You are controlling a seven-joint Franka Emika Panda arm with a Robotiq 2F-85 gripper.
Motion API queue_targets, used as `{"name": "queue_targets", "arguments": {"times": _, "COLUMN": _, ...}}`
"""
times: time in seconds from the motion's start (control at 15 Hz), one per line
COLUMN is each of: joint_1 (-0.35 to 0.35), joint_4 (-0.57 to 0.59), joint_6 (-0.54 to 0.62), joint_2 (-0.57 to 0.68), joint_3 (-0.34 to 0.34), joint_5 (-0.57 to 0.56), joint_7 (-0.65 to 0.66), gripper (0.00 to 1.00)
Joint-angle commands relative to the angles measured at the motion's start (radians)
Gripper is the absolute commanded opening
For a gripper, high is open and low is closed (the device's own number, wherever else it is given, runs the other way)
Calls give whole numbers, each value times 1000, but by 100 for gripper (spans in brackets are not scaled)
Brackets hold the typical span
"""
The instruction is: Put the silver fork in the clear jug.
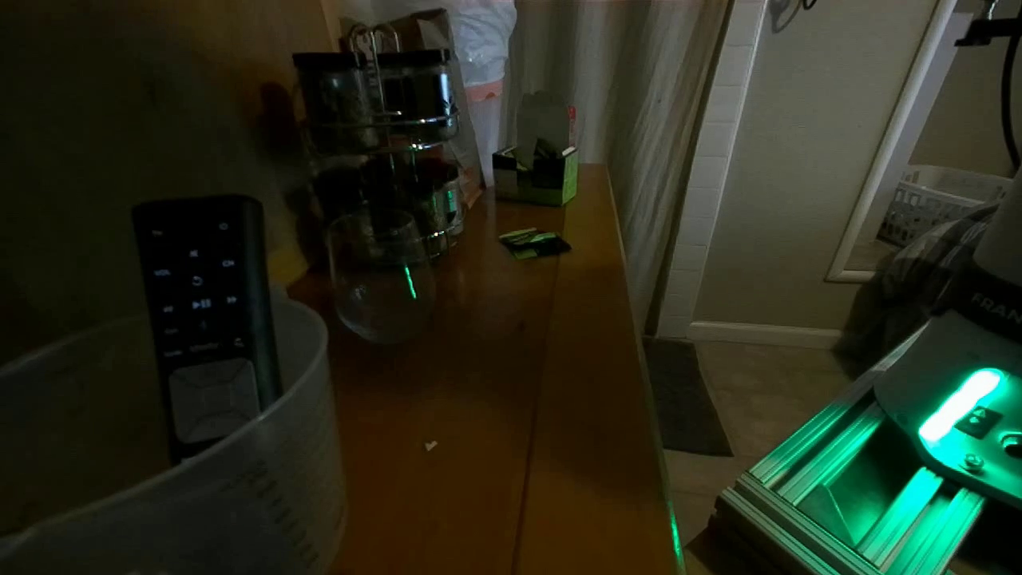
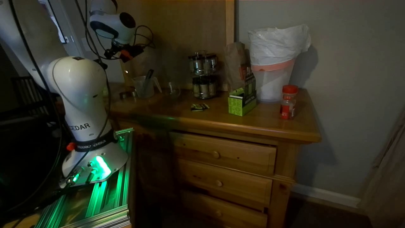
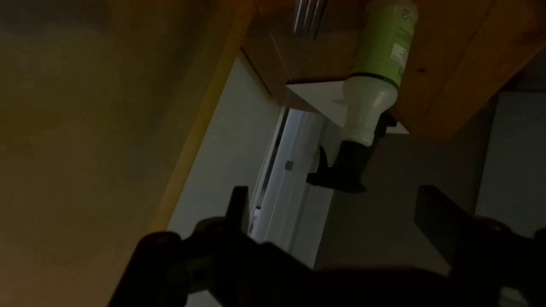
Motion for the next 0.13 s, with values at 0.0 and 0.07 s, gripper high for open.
{"name": "queue_targets", "arguments": {"times": 0.0, "joint_1": -18, "joint_4": -14, "joint_6": 36, "joint_2": -52, "joint_3": 49, "joint_5": -2, "joint_7": 22, "gripper": 100}}
{"name": "queue_targets", "arguments": {"times": 0.07, "joint_1": -12, "joint_4": -29, "joint_6": 69, "joint_2": -98, "joint_3": 74, "joint_5": -1, "joint_7": 41, "gripper": 100}}
